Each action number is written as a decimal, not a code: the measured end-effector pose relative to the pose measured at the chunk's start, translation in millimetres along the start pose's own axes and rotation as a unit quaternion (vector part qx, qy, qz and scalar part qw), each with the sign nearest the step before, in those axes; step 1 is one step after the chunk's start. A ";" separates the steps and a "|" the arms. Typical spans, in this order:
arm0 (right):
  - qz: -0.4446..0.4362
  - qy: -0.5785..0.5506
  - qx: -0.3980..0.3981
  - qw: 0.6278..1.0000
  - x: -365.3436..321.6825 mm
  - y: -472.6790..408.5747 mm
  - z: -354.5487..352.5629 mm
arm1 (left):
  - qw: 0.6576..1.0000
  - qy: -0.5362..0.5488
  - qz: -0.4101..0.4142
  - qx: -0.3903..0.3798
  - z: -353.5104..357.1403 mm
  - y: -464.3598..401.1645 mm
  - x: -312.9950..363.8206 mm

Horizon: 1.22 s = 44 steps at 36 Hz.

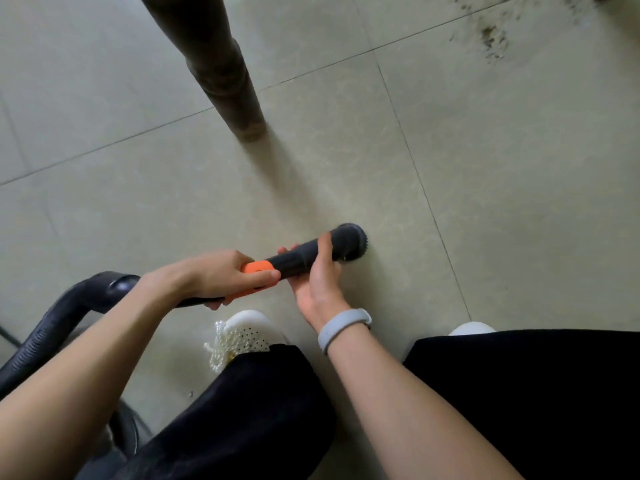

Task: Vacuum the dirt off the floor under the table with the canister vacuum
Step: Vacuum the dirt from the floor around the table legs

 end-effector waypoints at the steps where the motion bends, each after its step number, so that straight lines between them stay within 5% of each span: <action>1: -0.001 0.015 -0.008 1.000 1.5 -2.1 8.6 | 1.000 -0.003 -0.003 0.020 -4.0 2.6 -5.0; 18: -0.003 0.332 -0.141 0.933 27.8 -33.8 138.3 | 0.934 0.164 -0.066 0.310 -29.9 26.2 -64.2; 27: -0.028 0.274 -0.100 0.956 -37.2 -37.8 76.6 | 0.968 0.160 -0.007 0.192 -15.2 -8.1 -4.5; 44: -0.165 0.149 0.037 0.974 -263.1 -32.1 50.3 | 0.975 0.051 0.169 0.134 -56.1 -72.4 138.6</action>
Point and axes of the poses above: each hand's wrist, its own y-axis away from the middle knuckle, its own z-axis out of the palm, x = y × z, the point moved 4 cm from there along -y, towards the middle knuckle, and after that the axes turned 8 degrees about z, right-handed, at the moved point
